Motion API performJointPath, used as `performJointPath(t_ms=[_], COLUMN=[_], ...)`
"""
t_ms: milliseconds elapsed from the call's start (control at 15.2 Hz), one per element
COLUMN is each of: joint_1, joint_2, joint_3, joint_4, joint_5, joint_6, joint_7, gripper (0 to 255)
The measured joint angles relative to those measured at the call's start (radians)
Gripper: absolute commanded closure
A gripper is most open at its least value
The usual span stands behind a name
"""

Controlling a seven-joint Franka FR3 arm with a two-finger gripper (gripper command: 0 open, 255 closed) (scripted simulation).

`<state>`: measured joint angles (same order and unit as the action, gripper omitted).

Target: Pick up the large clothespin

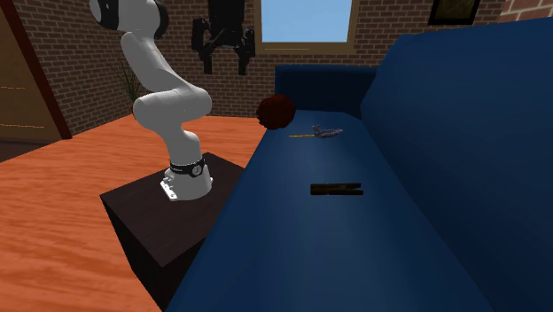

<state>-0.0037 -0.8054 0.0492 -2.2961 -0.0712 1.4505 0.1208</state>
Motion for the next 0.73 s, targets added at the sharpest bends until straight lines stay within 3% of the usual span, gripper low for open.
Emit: performJointPath(t_ms=[264, 726], joint_1=[0.016, 0.063], joint_2=[0.025, 0.166], joint_3=[0.002, 0.007], joint_4=[-0.040, -0.124], joint_5=[0.002, 0.003], joint_6=[0.078, 0.349], joint_7=[-0.019, -0.088], gripper=[0, 0])
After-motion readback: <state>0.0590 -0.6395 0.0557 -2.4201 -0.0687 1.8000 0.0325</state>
